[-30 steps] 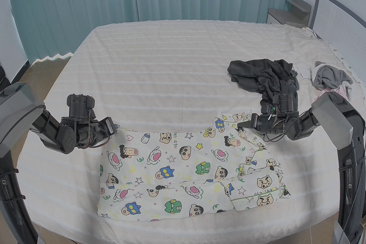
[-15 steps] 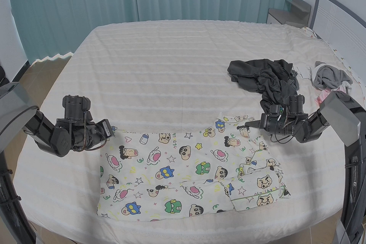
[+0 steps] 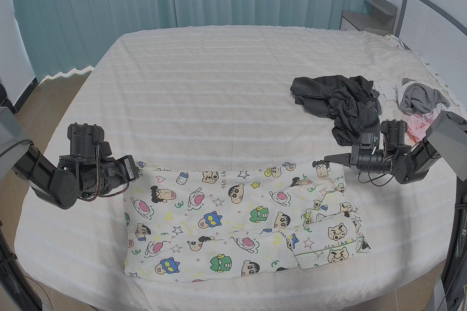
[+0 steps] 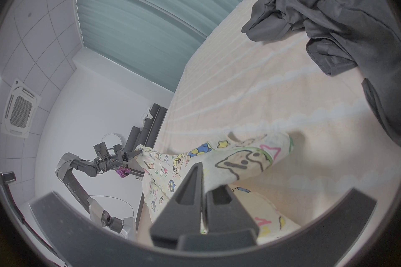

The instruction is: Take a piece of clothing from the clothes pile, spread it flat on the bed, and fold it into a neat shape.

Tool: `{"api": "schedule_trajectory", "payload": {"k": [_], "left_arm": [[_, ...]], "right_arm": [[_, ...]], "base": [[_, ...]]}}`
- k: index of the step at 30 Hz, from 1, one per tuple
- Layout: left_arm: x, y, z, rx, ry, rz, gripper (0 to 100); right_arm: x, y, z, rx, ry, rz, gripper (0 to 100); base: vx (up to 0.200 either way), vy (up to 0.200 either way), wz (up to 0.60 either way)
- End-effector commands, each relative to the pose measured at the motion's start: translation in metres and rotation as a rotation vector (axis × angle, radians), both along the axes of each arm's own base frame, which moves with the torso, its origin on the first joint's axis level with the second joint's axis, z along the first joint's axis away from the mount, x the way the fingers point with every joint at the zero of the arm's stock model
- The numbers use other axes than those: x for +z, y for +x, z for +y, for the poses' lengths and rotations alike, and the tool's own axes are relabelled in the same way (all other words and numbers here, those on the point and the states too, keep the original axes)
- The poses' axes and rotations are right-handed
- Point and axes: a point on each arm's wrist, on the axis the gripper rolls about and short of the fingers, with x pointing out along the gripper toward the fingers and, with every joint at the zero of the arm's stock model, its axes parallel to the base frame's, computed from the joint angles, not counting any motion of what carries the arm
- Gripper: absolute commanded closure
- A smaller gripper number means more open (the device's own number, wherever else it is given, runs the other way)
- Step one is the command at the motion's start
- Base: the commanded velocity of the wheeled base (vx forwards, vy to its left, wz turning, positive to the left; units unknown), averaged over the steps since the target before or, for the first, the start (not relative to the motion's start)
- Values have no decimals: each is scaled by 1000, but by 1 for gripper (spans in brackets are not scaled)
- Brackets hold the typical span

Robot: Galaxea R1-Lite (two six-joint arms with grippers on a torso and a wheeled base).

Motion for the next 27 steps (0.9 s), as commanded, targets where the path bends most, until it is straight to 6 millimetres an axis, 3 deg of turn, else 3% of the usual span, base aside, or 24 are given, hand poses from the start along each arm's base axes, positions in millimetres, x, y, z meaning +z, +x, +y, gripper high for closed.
{"api": "schedule_trajectory", "payload": {"k": [1,8,27], "left_arm": [[1,-8,1,-8,11,-9,100],[-5,-27,4,-23,36,-17,100],[-32,-73,7,-61,60,8,100]], "right_arm": [[4,-10,-5,3,7,-10,100],[7,-31,-17,26,27,-6,100],[-14,-70,-21,63,-52,3,100]], "base": [[0,0,0],[0,0,0],[0,0,0]]}}
